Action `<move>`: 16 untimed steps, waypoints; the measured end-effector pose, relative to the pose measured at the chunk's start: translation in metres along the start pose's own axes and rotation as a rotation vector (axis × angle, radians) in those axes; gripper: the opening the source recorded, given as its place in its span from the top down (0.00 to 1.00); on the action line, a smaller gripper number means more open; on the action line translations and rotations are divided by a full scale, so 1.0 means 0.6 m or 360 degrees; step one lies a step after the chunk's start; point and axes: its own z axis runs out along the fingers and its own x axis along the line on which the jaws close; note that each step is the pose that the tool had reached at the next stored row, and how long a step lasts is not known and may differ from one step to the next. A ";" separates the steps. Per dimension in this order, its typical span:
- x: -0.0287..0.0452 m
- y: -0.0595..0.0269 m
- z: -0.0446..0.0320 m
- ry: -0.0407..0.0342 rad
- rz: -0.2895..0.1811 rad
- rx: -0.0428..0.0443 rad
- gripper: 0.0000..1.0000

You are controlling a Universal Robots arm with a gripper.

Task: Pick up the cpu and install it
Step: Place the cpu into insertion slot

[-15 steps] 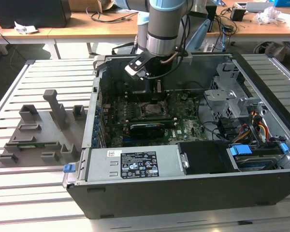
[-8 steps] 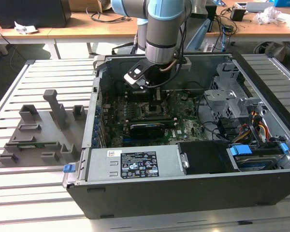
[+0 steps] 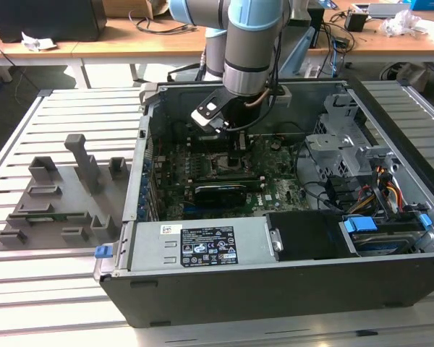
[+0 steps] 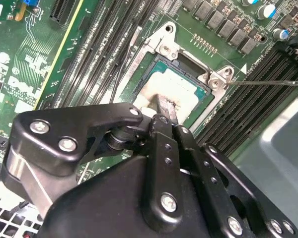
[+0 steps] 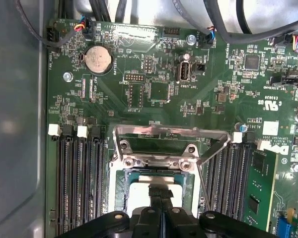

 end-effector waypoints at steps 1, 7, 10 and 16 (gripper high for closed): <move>0.000 0.000 -0.001 0.0001 0.0000 -0.0001 0.89; -0.002 -0.003 -0.046 0.0000 0.0000 0.0000 0.89; -0.003 -0.006 -0.076 0.0000 0.0000 0.0000 0.89; -0.005 -0.009 -0.121 0.0000 0.0000 0.0000 0.89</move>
